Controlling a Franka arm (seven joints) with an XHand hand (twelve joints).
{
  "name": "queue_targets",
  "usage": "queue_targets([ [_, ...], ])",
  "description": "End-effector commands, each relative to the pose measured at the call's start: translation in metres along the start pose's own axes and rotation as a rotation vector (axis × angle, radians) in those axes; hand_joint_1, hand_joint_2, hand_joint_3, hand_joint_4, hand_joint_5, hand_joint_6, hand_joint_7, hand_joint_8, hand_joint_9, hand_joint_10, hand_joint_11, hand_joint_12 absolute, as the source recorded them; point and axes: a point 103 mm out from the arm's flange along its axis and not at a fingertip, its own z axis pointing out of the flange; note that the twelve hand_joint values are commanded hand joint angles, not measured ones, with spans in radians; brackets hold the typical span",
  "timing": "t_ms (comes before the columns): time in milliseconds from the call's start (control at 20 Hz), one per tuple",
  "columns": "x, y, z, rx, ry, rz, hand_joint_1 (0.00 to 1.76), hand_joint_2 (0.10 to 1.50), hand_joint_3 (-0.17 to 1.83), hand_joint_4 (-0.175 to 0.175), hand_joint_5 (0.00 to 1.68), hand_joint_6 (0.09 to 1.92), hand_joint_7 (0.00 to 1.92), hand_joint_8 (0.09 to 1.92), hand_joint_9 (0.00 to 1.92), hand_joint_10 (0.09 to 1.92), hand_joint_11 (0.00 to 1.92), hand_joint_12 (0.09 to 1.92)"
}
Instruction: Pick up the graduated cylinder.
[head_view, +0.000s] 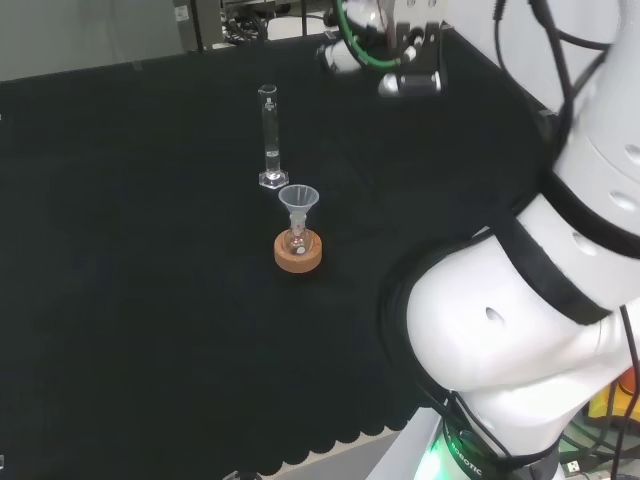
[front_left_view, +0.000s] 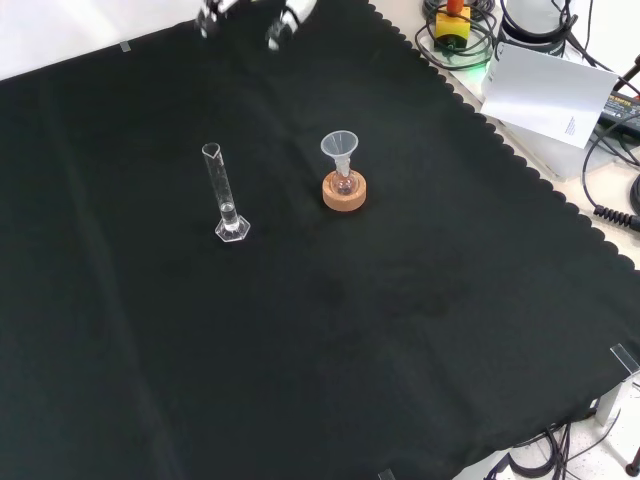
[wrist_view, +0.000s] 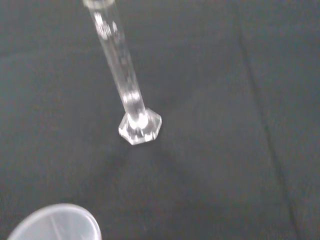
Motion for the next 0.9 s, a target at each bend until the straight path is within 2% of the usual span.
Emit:
queue_targets([
  [50, -0.008, 0.072, 0.045, -0.065, 0.108, -0.122, 0.54, 1.21, -0.17, -0.043, 0.25, 0.09, 0.08, 0.61, 0.36, 0.66, 0.19, 1.37],
  [250, -0.004, 0.086, 0.068, -0.07, 0.167, -0.17, 0.6, 1.17, -0.17, -0.039, 0.25, 0.09, 0.11, 0.63, 0.38, 0.67, 0.22, 1.37],
  [500, 0.0, 0.099, 0.094, -0.048, 0.218, -0.19, 0.64, 1.14, -0.17, -0.037, 0.25, 0.09, 0.14, 0.64, 0.4, 0.67, 0.25, 1.35],
  [800, 0.003, 0.112, 0.109, -0.081, 0.302, -0.244, 0.65, 1.08, -0.17, -0.044, 0.27, 0.09, 0.2, 0.66, 0.44, 0.68, 0.27, 1.35],
  [900, 0.003, 0.115, 0.115, -0.088, 0.35, -0.26, 0.66, 1.06, -0.17, -0.049, 0.29, 0.09, 0.22, 0.67, 0.46, 0.67, 0.3, 1.34],
])
